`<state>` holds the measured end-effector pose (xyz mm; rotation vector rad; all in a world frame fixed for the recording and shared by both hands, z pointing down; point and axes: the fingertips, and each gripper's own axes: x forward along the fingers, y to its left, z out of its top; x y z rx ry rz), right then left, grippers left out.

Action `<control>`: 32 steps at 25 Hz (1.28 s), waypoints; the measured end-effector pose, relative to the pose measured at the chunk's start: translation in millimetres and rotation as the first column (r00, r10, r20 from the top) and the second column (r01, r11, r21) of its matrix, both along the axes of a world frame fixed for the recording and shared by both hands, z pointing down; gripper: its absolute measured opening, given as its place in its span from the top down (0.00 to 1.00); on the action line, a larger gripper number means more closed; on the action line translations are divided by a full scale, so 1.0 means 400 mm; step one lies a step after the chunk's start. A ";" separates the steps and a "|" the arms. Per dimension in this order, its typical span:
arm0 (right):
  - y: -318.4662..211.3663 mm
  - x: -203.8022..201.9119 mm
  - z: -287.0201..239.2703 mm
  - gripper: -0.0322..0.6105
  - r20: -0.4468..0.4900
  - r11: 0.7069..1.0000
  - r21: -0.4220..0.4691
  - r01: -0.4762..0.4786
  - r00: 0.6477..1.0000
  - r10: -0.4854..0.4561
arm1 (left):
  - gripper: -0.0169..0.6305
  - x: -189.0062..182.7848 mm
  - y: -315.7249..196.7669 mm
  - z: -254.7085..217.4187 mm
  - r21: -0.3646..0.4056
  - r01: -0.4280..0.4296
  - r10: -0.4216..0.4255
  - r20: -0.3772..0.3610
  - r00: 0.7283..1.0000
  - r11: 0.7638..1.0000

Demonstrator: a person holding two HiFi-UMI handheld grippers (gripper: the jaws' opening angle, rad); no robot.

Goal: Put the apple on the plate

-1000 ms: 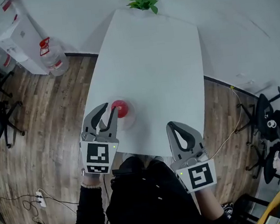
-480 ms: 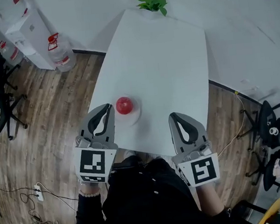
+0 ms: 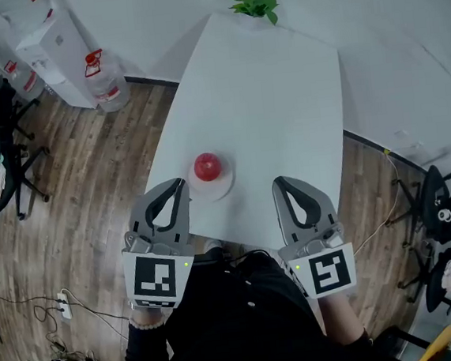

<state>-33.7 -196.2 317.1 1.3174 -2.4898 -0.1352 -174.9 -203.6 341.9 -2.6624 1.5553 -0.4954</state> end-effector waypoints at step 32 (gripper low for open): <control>0.013 -0.040 0.003 0.89 -0.036 1.000 0.008 0.007 0.999 -0.007 | 0.95 -0.004 0.010 -0.007 -0.049 -0.001 -0.001 -0.047 0.999 0.999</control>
